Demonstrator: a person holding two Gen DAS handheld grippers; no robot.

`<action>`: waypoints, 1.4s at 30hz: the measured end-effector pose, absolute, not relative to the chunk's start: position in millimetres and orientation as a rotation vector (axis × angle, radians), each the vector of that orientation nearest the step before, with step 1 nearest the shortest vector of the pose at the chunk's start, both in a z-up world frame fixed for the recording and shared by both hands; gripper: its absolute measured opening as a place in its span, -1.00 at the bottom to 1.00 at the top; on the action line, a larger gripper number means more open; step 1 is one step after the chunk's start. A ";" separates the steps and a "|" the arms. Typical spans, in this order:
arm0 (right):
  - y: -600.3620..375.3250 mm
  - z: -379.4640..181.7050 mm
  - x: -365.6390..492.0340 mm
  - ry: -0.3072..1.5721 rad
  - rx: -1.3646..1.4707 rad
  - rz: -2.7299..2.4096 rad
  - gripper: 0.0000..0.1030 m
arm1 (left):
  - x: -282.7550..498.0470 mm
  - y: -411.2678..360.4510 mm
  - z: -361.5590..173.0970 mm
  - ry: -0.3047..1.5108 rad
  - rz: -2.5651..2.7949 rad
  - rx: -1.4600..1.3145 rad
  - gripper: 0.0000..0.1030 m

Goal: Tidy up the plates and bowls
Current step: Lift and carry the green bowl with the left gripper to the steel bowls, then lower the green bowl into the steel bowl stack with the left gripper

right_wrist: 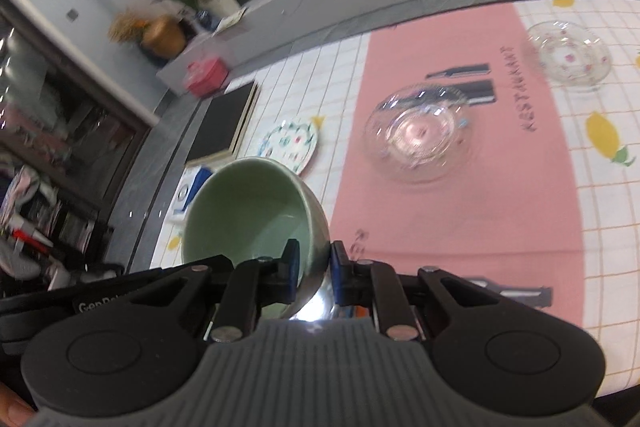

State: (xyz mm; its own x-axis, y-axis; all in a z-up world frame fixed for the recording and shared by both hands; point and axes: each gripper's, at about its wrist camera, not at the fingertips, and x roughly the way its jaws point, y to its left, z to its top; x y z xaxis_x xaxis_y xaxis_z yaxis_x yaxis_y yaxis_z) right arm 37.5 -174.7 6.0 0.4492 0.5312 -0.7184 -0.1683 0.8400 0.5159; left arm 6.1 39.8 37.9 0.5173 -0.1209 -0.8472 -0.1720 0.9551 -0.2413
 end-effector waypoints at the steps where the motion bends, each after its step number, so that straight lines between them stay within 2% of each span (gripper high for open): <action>1: -171.2 2.7 37.2 1.033 0.394 0.451 -0.73 | 4.0 43.7 33.8 1.040 0.038 -0.326 -0.80; 14: -136.9 -39.7 47.8 1.182 0.334 0.450 -0.75 | -4.7 73.5 -12.7 1.155 0.077 -0.382 -0.79; 29: -115.3 -55.4 52.0 1.201 0.206 0.416 -0.76 | 5.6 66.7 -24.9 1.190 0.068 -0.280 -0.73; 42: -107.1 -51.7 53.6 1.186 0.150 0.410 -0.57 | 9.7 67.8 -27.4 1.197 0.065 -0.300 -0.67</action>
